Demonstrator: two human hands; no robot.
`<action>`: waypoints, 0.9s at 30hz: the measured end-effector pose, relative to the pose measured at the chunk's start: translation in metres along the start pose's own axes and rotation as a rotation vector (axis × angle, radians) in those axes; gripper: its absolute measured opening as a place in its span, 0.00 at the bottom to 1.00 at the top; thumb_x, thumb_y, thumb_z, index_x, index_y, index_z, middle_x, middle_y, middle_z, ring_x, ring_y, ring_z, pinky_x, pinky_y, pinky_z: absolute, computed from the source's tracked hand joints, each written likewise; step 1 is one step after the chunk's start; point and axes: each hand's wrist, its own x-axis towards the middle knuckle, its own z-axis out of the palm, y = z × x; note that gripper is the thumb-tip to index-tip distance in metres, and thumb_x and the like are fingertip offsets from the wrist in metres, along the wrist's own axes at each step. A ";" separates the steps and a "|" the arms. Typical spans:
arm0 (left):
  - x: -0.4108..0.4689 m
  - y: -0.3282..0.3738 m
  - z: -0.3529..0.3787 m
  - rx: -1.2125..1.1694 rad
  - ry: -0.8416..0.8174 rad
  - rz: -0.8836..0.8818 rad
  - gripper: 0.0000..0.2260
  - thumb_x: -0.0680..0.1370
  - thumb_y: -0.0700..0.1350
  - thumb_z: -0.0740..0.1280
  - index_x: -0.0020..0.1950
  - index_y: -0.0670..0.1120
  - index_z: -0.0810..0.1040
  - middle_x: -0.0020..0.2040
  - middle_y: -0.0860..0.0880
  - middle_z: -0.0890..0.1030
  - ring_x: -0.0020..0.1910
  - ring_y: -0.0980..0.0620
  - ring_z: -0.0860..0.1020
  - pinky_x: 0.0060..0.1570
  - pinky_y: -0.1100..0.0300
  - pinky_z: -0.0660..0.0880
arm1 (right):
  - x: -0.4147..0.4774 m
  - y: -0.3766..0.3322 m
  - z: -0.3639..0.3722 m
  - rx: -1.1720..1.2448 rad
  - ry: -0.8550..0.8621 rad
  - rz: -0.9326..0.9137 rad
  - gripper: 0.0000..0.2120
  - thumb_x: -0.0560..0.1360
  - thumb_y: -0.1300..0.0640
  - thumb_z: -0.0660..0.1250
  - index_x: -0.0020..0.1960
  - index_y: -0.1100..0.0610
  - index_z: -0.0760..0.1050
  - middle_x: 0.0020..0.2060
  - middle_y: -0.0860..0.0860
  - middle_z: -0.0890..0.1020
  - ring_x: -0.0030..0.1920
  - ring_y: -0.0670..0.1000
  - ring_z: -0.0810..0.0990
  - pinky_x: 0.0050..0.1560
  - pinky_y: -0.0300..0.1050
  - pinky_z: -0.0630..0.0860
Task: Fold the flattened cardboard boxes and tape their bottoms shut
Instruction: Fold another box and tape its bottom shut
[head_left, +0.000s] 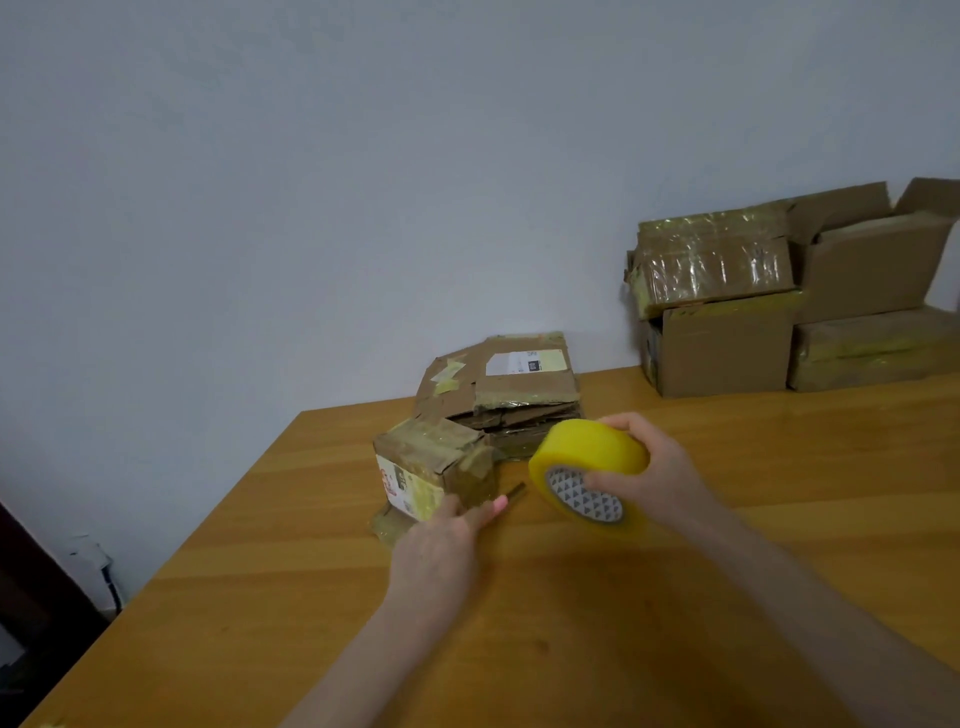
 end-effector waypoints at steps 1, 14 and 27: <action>0.000 0.007 0.008 -0.009 -0.058 0.004 0.27 0.81 0.43 0.60 0.74 0.65 0.54 0.57 0.51 0.69 0.42 0.54 0.76 0.41 0.63 0.77 | -0.002 0.001 -0.002 0.037 0.002 -0.009 0.22 0.67 0.59 0.75 0.55 0.46 0.69 0.51 0.45 0.74 0.48 0.47 0.76 0.36 0.38 0.76; 0.092 0.096 -0.055 -1.203 -0.154 -0.121 0.16 0.78 0.56 0.64 0.53 0.46 0.82 0.48 0.48 0.83 0.49 0.52 0.80 0.48 0.60 0.78 | -0.034 0.009 -0.062 0.211 0.230 -0.118 0.23 0.64 0.61 0.77 0.54 0.48 0.72 0.49 0.45 0.77 0.46 0.41 0.78 0.38 0.41 0.80; 0.127 0.171 -0.037 -1.073 0.134 -0.062 0.08 0.78 0.42 0.66 0.39 0.49 0.76 0.38 0.49 0.81 0.38 0.53 0.79 0.40 0.56 0.81 | -0.037 0.037 -0.126 -0.090 0.246 -0.098 0.25 0.65 0.61 0.77 0.53 0.41 0.70 0.49 0.39 0.76 0.50 0.43 0.76 0.46 0.49 0.80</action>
